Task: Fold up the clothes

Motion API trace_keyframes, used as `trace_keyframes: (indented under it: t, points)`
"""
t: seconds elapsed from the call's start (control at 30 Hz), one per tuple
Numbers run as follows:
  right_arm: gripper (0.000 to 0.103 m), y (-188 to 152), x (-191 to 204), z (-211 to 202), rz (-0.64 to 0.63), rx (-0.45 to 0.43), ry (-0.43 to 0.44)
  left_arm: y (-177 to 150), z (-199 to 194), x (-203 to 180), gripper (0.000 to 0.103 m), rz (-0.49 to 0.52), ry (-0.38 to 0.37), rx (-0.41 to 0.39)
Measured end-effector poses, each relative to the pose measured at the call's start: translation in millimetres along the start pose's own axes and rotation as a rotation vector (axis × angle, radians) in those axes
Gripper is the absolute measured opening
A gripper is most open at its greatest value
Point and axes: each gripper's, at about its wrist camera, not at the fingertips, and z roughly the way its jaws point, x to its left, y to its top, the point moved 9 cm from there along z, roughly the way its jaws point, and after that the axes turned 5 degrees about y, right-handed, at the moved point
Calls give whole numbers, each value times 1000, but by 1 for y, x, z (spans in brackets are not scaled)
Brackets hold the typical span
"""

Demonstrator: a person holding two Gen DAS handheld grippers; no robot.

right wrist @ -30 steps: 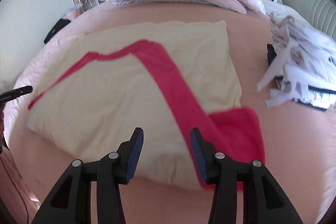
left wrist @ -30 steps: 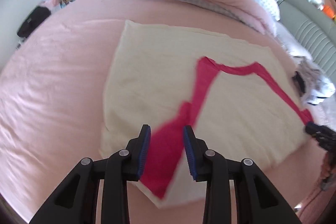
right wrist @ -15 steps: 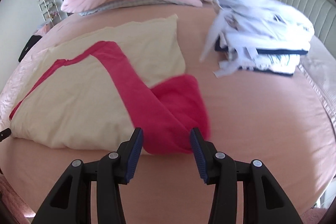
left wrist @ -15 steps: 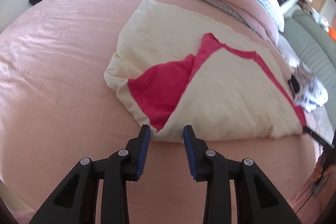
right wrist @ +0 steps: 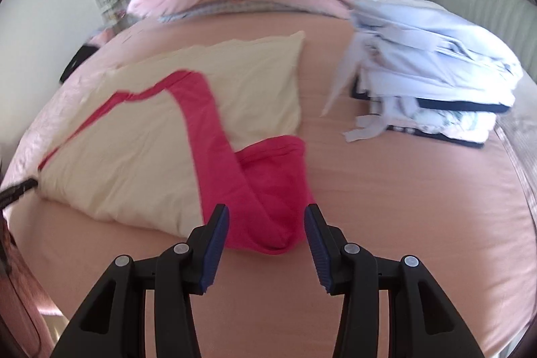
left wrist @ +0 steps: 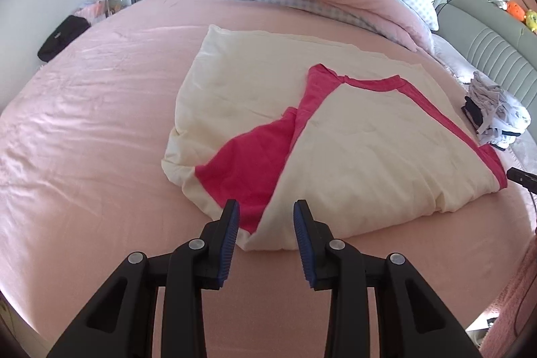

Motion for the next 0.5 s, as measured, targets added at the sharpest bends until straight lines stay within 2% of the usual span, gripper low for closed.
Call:
trace_keyframes:
  t: [0.07, 0.1, 0.2, 0.23, 0.27, 0.3, 0.37, 0.5]
  points:
    - [46, -2, 9, 7, -37, 19, 21, -2, 4, -1, 33, -4, -23, 19]
    - [46, -3, 14, 11, -56, 28, 32, -6, 9, -2, 38, -1, -32, 46]
    - [47, -6, 21, 22, -107, 50, 32, -14, 26, -4, 39, 13, -21, 87]
    - [44, -6, 23, 25, -121, 53, 32, -13, 28, -5, 39, 8, -24, 79]
    - [28, -4, 26, 26, -130, 43, 47, -11, 28, -8, 39, -7, -52, 74]
    - [22, -2, 28, 26, -140, 34, 55, -9, 26, -10, 39, -29, -96, 69]
    - [21, 3, 31, 24, -166, 26, 65, -7, 24, -10, 39, -50, -131, 67]
    - [21, -1, 18, 36, -110, 90, 101, -3, 21, 4, 39, -15, -90, 75]
